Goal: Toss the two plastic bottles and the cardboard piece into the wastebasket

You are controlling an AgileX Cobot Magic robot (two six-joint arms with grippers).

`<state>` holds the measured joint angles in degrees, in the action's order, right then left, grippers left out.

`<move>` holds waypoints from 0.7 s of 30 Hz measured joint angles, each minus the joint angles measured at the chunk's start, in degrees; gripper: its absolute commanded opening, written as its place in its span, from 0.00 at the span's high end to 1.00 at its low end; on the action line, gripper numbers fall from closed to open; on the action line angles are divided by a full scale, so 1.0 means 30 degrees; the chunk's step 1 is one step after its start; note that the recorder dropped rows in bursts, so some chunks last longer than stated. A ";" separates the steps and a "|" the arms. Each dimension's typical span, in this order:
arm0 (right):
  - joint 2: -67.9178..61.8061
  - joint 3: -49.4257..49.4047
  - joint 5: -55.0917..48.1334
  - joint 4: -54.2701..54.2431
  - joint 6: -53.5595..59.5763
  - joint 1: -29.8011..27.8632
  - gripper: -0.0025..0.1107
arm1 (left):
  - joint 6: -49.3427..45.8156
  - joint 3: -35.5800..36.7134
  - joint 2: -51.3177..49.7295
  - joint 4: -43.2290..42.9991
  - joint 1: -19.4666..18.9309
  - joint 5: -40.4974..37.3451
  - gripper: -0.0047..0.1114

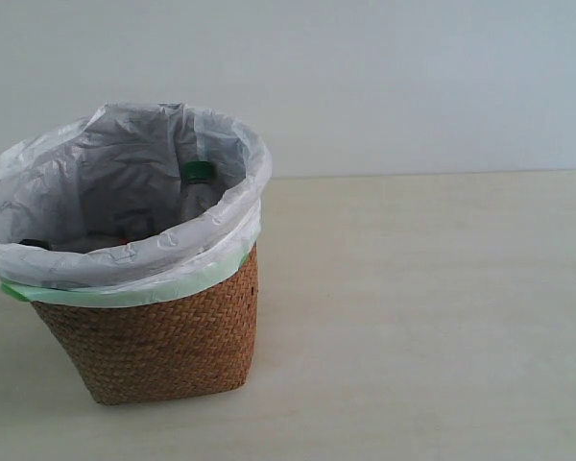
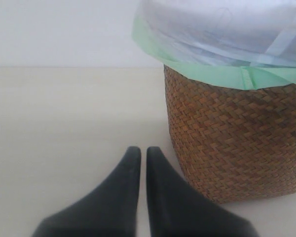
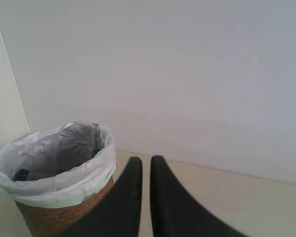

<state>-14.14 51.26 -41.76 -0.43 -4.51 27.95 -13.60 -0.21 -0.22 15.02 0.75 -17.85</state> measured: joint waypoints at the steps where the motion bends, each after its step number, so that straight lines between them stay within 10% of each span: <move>1: 0.0000 0.0000 0.0000 0.0000 0.0000 0.0000 0.96 | 0.0000 0.0000 0.0000 0.0000 0.0000 0.0000 0.93; 9: 0.1023 -0.0540 0.1053 0.0587 0.0000 -0.0723 0.96 | 0.0000 0.0000 0.0000 0.0000 0.0000 0.0000 0.93; 21: 0.4135 -0.4400 0.6572 0.0393 0.0000 -0.6956 0.96 | 0.0000 0.0000 0.0000 0.0000 0.0000 0.0000 0.93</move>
<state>-1.74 38.06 -22.05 0.75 -4.51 7.08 -13.60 -0.21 -0.22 15.02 0.75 -17.85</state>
